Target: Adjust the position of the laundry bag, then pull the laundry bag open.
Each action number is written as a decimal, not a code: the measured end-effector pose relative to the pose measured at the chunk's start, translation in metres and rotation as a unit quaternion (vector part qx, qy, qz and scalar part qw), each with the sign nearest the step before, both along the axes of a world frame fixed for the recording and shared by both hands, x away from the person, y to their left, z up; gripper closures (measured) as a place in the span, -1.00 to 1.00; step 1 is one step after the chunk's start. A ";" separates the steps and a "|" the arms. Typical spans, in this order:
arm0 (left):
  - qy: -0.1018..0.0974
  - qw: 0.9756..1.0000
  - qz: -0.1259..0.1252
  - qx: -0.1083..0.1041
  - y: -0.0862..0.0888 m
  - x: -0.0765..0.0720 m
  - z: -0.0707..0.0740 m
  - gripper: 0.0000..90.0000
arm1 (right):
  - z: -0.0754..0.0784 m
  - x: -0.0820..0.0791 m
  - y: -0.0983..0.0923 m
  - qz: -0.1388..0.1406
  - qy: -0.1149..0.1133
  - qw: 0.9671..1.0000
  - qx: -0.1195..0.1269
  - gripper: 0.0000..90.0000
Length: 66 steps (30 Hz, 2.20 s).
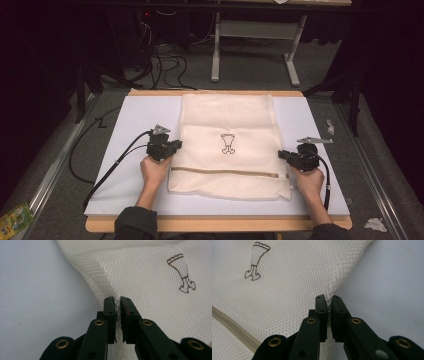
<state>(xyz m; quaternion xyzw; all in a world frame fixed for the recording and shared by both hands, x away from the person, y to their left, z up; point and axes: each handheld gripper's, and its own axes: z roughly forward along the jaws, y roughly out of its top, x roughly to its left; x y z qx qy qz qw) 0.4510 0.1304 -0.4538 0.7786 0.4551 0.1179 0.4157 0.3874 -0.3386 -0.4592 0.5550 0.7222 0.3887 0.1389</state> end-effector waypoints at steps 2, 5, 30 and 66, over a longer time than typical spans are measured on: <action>-0.001 1.000 0.000 0.002 0.000 0.000 0.000 0.85 | 0.000 0.000 0.000 0.000 0.000 1.000 0.000 0.91; -0.006 1.000 -0.001 0.009 -0.001 -0.001 -0.002 0.84 | 0.000 0.000 0.001 0.000 -0.003 1.000 -0.004 0.90; -0.066 0.997 -0.008 0.049 0.004 -0.030 -0.002 0.21 | -0.001 -0.018 0.000 -0.002 -0.021 1.000 -0.007 0.17; -0.068 0.995 -0.070 -0.001 -0.038 -0.076 -0.014 0.16 | -0.019 -0.043 0.015 0.040 -0.023 0.998 -0.052 0.90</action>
